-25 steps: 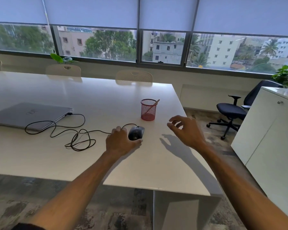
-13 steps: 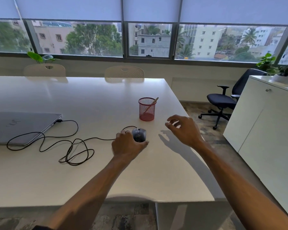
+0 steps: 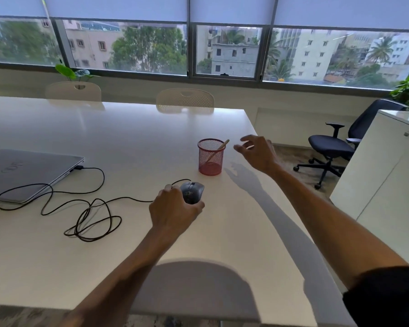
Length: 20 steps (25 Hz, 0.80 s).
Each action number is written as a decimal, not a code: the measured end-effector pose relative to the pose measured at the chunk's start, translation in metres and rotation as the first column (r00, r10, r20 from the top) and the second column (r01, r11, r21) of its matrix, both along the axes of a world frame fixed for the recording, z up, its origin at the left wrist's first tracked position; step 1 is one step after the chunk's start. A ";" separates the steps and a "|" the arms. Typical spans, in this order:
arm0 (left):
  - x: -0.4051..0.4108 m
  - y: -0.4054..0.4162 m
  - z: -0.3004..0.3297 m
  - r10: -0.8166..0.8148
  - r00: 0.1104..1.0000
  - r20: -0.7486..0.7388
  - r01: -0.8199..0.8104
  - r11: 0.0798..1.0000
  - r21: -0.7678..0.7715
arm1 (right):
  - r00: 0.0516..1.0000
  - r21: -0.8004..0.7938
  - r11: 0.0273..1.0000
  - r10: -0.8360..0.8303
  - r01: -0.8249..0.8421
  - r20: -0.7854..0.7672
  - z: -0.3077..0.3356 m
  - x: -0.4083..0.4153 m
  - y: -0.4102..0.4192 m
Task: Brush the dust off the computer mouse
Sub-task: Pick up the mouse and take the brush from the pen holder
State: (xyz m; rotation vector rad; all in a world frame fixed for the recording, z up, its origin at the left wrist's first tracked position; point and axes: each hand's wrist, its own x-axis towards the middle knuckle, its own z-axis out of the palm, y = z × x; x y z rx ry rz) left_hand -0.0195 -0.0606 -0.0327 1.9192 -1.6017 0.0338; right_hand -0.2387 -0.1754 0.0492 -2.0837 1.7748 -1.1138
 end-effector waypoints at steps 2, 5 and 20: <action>0.001 0.002 0.004 0.007 1.000 0.013 -0.007 1.000 -0.023 | 1.000 0.060 0.998 -0.004 0.004 -0.009 -0.003 0.004 -0.024; 0.005 0.007 0.010 -0.006 1.000 0.004 0.006 0.999 -0.036 | 0.998 0.157 0.986 -0.058 0.057 0.000 -0.016 0.014 -0.054; 0.009 0.032 0.028 -0.010 0.999 0.038 0.011 0.999 -0.035 | 0.984 -0.087 0.987 0.142 -0.133 0.107 -0.009 0.076 -0.075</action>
